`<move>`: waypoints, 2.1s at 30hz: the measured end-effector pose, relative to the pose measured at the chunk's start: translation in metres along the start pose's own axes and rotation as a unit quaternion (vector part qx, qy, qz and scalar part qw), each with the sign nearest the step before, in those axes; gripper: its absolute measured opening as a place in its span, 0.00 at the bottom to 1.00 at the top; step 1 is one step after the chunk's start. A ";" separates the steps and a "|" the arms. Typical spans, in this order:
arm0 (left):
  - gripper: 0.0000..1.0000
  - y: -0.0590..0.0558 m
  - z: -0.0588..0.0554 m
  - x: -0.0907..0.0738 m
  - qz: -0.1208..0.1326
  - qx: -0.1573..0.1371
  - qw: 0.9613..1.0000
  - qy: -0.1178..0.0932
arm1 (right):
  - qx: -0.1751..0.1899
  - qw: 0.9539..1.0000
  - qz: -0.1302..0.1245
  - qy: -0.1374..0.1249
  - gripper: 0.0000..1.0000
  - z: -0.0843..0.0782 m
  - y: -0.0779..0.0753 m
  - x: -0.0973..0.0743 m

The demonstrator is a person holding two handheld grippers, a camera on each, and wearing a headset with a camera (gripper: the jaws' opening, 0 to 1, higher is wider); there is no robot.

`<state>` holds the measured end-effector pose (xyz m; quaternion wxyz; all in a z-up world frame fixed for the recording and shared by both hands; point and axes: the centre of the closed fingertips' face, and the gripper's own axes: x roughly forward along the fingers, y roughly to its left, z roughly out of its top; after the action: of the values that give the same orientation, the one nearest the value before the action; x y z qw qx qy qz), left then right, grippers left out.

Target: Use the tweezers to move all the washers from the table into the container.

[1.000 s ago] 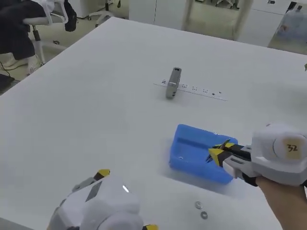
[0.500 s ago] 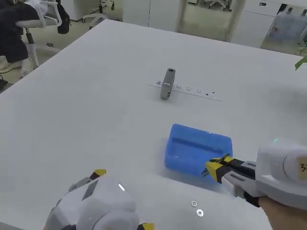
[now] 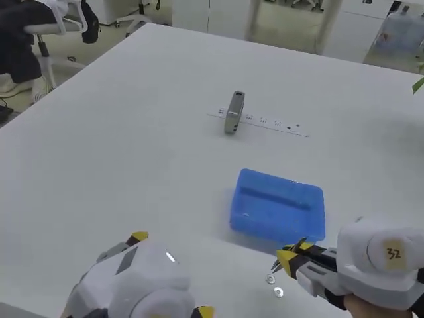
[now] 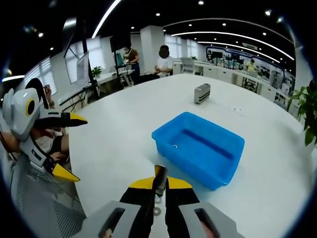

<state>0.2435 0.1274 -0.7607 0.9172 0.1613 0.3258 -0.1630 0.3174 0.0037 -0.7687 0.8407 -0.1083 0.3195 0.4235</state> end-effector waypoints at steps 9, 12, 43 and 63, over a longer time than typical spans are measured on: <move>0.85 -0.001 0.000 0.000 -0.001 0.002 1.000 0.001 | 0.000 1.000 0.001 -0.001 0.03 0.000 0.001 0.004; 0.85 -0.001 0.001 0.000 0.000 0.004 1.000 -0.002 | 0.001 1.000 0.002 0.005 0.03 0.000 0.001 0.004; 0.83 -0.001 -0.002 0.000 0.000 0.009 1.000 0.006 | -0.041 0.999 -0.011 0.009 0.01 -0.001 0.009 0.008; 0.80 0.001 0.004 -0.003 0.006 0.012 1.000 -0.009 | -0.011 0.999 -0.020 -0.025 0.01 0.023 -0.003 -0.009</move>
<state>0.2441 0.1271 -0.7554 0.9191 0.1728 0.3147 -0.1624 0.3258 0.0065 -0.7449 0.8554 -0.1131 0.2915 0.4130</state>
